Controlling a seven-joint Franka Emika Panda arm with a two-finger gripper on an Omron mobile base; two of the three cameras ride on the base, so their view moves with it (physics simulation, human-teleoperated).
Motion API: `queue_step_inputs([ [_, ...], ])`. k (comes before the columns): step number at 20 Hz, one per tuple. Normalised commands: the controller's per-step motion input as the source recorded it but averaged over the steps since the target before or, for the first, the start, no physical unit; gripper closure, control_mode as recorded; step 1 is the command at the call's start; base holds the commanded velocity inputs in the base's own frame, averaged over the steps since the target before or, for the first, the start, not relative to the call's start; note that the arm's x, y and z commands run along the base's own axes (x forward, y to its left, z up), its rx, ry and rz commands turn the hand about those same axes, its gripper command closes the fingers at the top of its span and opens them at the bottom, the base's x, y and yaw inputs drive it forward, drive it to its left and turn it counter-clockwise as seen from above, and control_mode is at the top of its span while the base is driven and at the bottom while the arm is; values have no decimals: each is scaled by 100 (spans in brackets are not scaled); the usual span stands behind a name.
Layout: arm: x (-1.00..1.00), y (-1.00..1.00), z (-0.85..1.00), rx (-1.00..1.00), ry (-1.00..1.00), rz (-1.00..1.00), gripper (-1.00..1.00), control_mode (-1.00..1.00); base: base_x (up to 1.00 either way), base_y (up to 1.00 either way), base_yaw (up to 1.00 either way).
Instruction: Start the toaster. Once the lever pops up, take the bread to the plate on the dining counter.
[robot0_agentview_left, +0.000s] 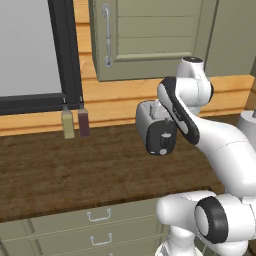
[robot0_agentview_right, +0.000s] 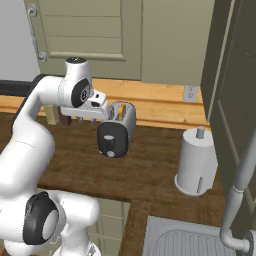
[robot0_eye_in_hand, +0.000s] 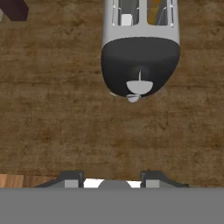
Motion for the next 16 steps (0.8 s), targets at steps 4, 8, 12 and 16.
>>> queue_step_inputs([
  [4, -23, -2, -6, 0, -2, 0, -100, -100, 0, 0, 0],
  [8, -34, -32, -52, -1, -1, 0, -100, -100, 0, 0, 0],
  [12, 11, -25, -66, -7, -8, 0, -100, -100, 0, 0, 0],
  [16, 61, -6, -51, -7, -9, 0, -100, -100, 0, 0, 0],
])
